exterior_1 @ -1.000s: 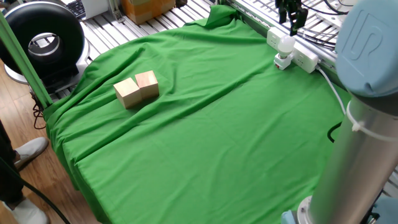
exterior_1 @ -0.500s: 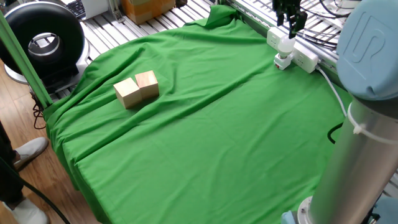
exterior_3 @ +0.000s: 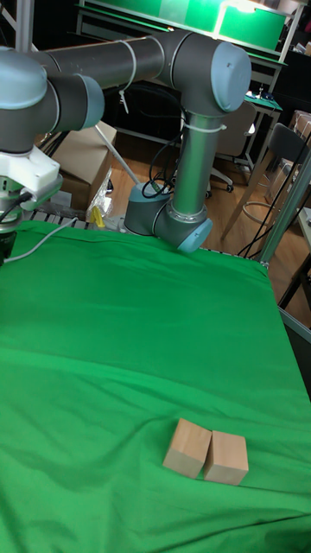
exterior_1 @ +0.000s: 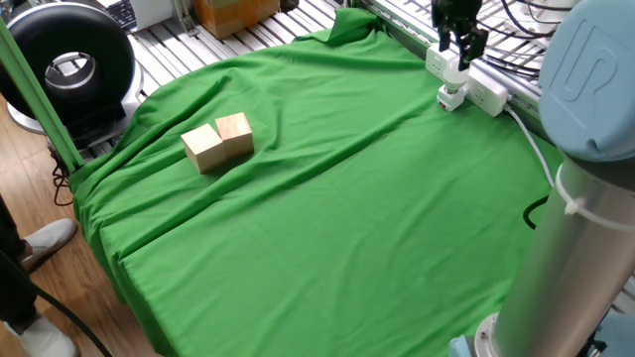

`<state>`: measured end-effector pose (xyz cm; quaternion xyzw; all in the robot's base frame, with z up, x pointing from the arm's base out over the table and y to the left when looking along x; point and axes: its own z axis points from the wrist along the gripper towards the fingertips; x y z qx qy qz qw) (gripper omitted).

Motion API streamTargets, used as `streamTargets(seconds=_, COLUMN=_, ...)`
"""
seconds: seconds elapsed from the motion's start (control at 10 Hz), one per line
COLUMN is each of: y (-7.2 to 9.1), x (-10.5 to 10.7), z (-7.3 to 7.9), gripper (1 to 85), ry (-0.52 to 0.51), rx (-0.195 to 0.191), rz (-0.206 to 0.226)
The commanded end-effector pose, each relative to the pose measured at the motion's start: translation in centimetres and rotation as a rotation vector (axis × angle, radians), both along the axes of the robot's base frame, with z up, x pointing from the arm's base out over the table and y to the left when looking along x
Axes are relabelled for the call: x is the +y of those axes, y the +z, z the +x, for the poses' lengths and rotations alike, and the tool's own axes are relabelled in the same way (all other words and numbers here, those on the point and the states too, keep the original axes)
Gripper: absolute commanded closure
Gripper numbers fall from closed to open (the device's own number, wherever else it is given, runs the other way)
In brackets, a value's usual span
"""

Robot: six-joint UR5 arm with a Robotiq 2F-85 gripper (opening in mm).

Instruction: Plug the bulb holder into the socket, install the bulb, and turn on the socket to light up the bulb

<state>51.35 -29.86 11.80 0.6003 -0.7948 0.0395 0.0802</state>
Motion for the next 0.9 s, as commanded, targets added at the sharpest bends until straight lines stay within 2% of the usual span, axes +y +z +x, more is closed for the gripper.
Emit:
streamTargets(seconds=0.0, y=-0.5, x=0.1, z=-0.1, gripper=23.7, ry=0.009, rx=0.0, rz=0.02)
streamTargets(seconds=0.5, y=-1.0, x=-0.4, z=-1.1, gripper=23.7, ry=0.019, rx=0.023, rz=0.037)
streamTargets(seconds=0.8, y=-1.2, x=-0.6, z=-0.9, gripper=25.0, ry=0.026, rx=0.009, rz=0.035)
